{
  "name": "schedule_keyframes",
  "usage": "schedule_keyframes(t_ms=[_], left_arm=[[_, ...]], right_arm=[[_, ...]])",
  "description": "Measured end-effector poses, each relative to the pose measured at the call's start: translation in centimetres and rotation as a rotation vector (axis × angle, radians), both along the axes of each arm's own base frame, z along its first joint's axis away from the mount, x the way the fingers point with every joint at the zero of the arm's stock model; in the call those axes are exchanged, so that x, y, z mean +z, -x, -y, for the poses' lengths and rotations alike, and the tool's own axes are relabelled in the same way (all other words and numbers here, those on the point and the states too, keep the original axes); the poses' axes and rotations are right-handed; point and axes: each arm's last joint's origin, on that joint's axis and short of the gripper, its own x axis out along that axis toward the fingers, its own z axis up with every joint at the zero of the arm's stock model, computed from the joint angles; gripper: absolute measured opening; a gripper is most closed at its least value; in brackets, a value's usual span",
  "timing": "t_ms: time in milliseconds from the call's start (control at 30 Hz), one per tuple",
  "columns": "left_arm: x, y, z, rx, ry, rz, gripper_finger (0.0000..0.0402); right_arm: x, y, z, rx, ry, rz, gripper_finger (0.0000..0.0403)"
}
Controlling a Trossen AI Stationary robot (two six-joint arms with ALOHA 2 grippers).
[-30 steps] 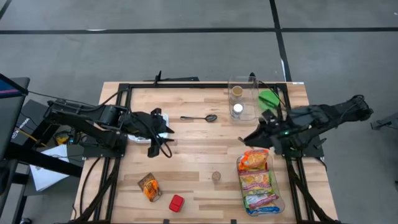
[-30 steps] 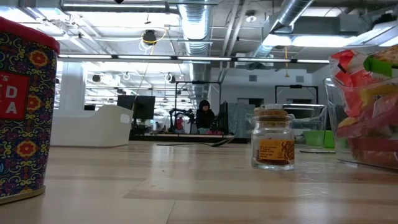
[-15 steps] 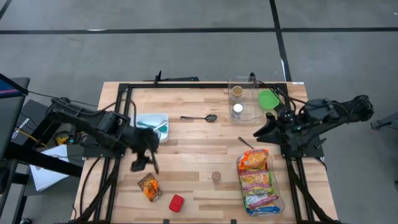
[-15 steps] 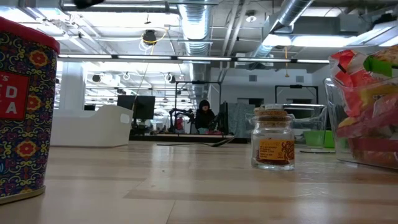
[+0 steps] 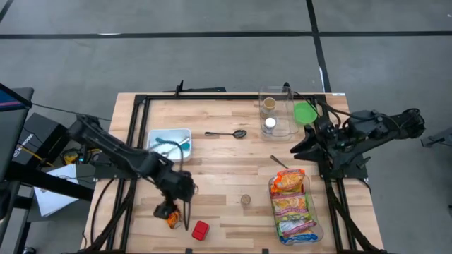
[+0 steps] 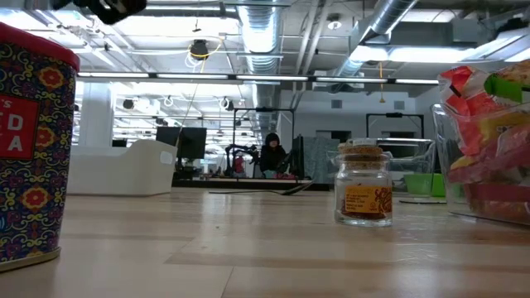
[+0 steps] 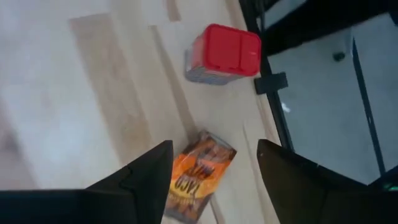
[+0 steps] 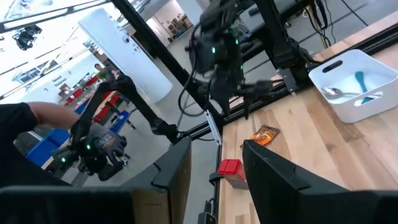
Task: Pick & Place Food Item
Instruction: Put the orange seasoning pack into the top transparent bin
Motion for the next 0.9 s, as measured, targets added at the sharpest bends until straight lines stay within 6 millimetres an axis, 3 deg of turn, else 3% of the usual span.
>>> schedule_keyframes(t_ms=[233,367,567,900], left_arm=[[-5.0,-2.2,3.5,-0.085,-0.054,-0.098,0.0223],[-7.8,-2.2,5.3,-0.119,-0.046,-0.091,0.0213],[-10.6,-1.2,5.5,-0.038,-0.032,-0.128,0.0214],[-12.3,-0.5,5.1,0.013,-0.020,-0.145,0.0214]], right_arm=[[0.0,0.0,0.0,-0.004,-0.031,-0.010,0.0137],[-0.2,0.0,0.0,-0.008,-0.055,-0.033,0.0137],[-0.2,0.1,0.0,-0.007,-0.073,-0.043,0.0137],[-0.5,0.3,0.1,-0.010,-0.074,-0.077,0.0137]])
